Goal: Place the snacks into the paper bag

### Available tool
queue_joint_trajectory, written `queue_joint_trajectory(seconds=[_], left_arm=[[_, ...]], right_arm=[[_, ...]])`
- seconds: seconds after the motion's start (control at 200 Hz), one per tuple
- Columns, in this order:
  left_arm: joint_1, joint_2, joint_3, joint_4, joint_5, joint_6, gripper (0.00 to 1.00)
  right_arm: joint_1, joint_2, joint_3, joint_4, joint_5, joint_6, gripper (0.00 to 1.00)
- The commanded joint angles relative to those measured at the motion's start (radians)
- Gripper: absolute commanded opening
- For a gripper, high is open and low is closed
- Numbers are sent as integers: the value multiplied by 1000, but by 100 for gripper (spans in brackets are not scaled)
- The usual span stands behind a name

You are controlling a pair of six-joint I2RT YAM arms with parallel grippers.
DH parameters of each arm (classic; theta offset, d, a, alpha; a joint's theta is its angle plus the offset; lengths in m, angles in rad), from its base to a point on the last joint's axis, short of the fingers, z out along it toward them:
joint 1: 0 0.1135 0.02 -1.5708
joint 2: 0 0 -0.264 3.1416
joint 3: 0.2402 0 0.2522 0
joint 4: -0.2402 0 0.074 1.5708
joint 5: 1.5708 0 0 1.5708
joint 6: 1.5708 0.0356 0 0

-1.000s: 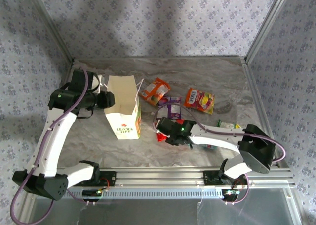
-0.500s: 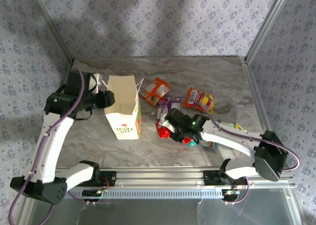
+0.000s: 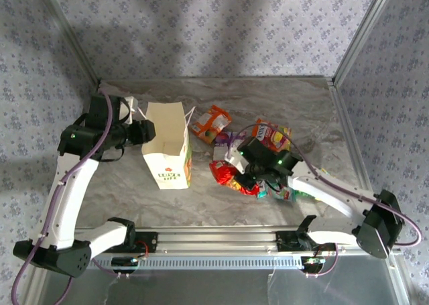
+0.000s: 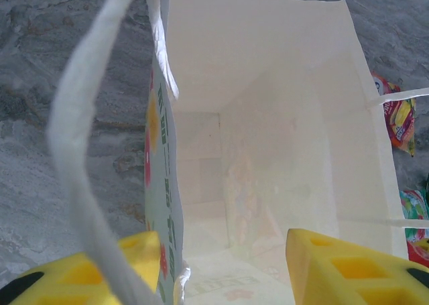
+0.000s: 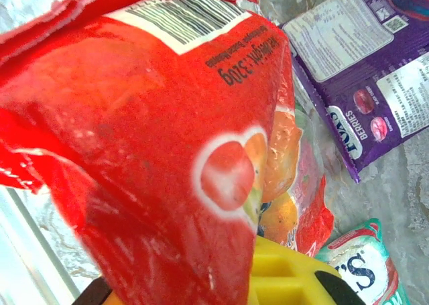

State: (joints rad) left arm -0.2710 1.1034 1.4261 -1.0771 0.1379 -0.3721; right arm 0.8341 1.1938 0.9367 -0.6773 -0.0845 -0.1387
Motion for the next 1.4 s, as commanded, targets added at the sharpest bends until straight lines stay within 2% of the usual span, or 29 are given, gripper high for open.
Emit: queue_joint_trajectory(seconds=[0.0, 0.14, 0.395, 0.575, 0.805, 1.074, 1.399], left_arm=[[2, 8, 40, -6, 5, -10, 52], [4, 15, 40, 2, 27, -8, 49], [9, 16, 42, -3, 14, -10, 51], [12, 12, 33, 11, -7, -15, 51], [18, 4, 45, 15, -10, -8, 51], [49, -19, 35, 31, -11, -10, 51], [64, -21, 48, 47, 5, 8, 51]], right_arm=[[-47, -75, 29, 43, -157, 10, 14], [-92, -112, 24, 48, -239, 28, 14], [-155, -157, 40, 69, -349, 89, 14], [-162, -149, 83, 45, -308, 139, 13], [-167, -193, 129, 71, -348, 202, 12], [-168, -204, 204, 30, -289, 266, 9], [-161, -222, 309, 54, -337, 335, 7]])
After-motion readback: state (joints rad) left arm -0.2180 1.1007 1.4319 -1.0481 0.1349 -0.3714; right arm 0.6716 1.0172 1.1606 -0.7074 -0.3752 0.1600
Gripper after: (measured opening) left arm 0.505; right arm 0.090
